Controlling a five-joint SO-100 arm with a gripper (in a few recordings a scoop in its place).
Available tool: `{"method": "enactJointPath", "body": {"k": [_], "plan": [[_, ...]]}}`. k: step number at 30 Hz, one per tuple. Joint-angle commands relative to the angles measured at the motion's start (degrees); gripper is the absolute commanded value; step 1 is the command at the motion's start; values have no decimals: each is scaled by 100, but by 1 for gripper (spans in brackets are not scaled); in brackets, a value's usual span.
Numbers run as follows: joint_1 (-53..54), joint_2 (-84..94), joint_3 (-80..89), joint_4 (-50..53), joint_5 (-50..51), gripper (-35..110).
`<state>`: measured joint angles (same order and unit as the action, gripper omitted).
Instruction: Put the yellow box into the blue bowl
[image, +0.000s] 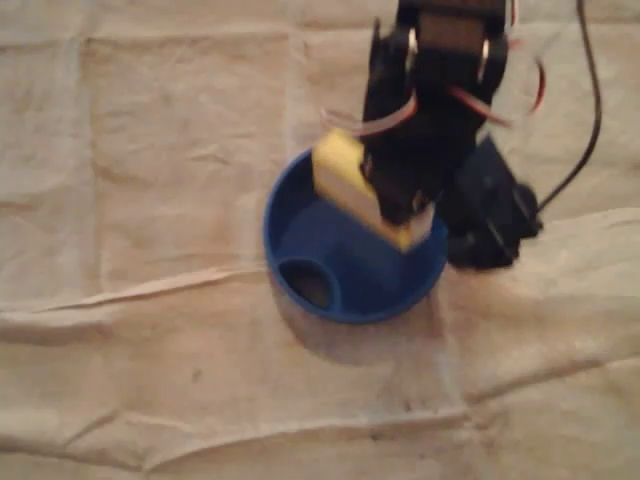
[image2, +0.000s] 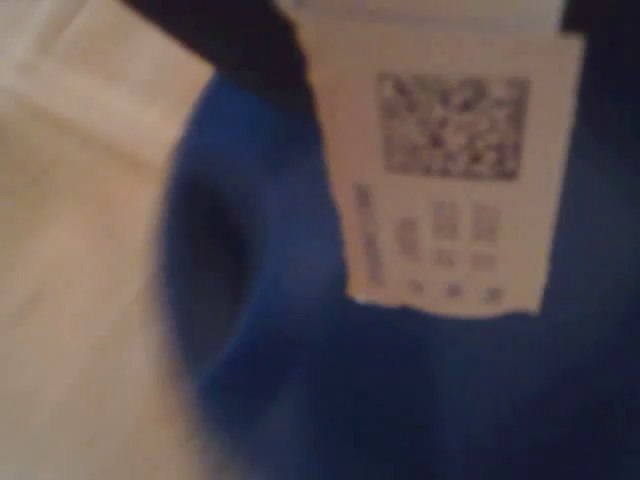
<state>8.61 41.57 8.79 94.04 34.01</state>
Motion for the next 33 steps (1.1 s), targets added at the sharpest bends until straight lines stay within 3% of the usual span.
{"method": "enactJointPath", "body": {"k": [1,20,33], "plan": [[62,229,-396,-466,-176,0],[97,220,-387,-712,-1213,0],[220,211,-387,-545,-1222,23]]}}
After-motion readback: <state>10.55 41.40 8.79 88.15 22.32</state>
